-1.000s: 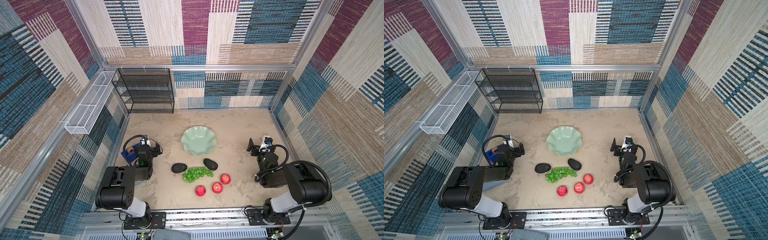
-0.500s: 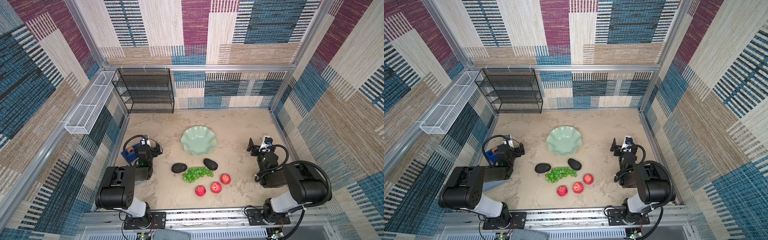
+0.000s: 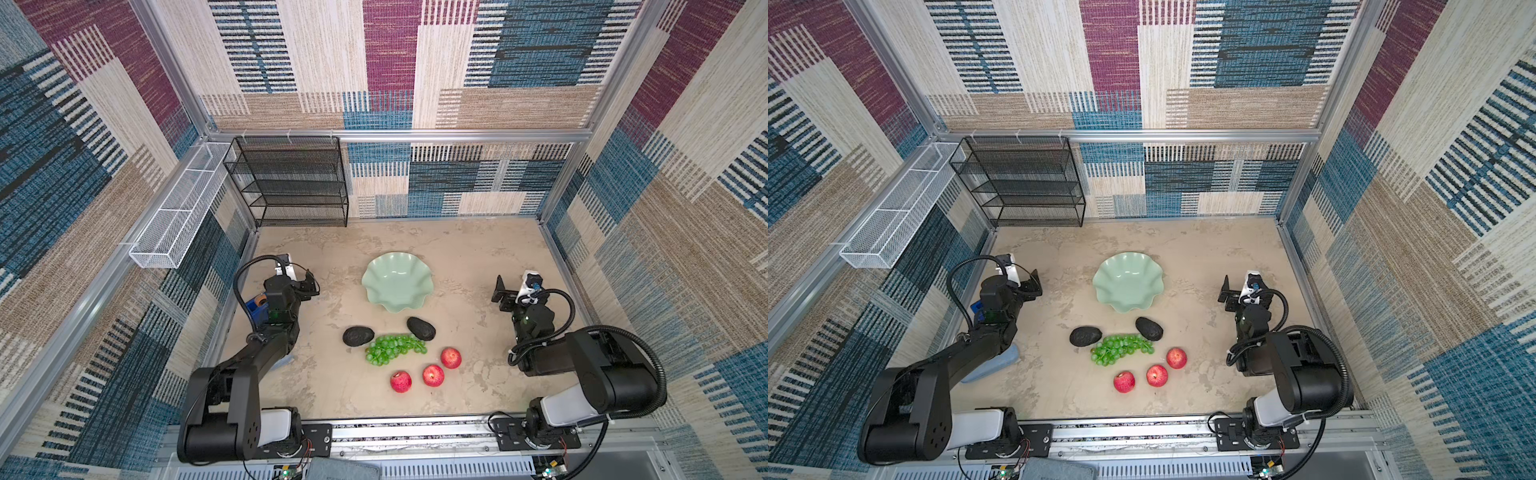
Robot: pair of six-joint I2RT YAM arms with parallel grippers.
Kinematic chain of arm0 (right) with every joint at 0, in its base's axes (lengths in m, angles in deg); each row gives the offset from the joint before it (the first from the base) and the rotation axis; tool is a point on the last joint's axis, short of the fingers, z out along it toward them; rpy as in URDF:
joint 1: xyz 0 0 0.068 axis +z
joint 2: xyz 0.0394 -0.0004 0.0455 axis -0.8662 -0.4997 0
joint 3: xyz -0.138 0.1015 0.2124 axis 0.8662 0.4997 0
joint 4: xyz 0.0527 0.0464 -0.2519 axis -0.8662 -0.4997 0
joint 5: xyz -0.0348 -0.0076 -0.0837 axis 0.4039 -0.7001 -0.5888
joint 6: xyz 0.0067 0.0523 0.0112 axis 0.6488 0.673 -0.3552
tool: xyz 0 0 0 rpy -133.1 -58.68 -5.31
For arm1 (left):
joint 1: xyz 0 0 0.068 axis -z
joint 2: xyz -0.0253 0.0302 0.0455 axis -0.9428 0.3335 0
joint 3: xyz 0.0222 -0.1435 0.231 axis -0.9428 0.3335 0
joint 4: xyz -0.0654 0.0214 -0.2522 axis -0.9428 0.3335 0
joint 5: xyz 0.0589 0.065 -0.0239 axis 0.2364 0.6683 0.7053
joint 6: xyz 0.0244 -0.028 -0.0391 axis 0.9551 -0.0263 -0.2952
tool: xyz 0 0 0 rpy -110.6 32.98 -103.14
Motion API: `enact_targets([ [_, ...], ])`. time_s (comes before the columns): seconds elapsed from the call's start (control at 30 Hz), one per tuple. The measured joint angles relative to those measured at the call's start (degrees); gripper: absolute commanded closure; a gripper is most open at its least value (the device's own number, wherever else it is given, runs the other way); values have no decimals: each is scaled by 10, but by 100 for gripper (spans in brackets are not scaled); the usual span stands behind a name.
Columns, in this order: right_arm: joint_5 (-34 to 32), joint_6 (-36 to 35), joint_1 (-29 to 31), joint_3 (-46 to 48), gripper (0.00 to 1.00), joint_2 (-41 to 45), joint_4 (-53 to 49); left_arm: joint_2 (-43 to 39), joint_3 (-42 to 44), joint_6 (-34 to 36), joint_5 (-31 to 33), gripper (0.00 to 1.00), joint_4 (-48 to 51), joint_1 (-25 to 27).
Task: Place and organize the fake fruits in the fruit bowl
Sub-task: 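Move the right gripper toward the red apples while the left arm lifts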
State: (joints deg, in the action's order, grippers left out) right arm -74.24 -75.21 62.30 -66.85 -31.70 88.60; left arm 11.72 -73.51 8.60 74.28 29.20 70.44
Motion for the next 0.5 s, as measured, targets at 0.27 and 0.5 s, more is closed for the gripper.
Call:
enact_targets([
  [0.27, 24, 101, -4, -206, 0, 174, -289, -110, -69, -109, -2, 7, 155, 2],
  [0.5, 107, 210, 103, -253, 7, 191, -559, -183, -207, -147, -42, 7, 378, 1],
])
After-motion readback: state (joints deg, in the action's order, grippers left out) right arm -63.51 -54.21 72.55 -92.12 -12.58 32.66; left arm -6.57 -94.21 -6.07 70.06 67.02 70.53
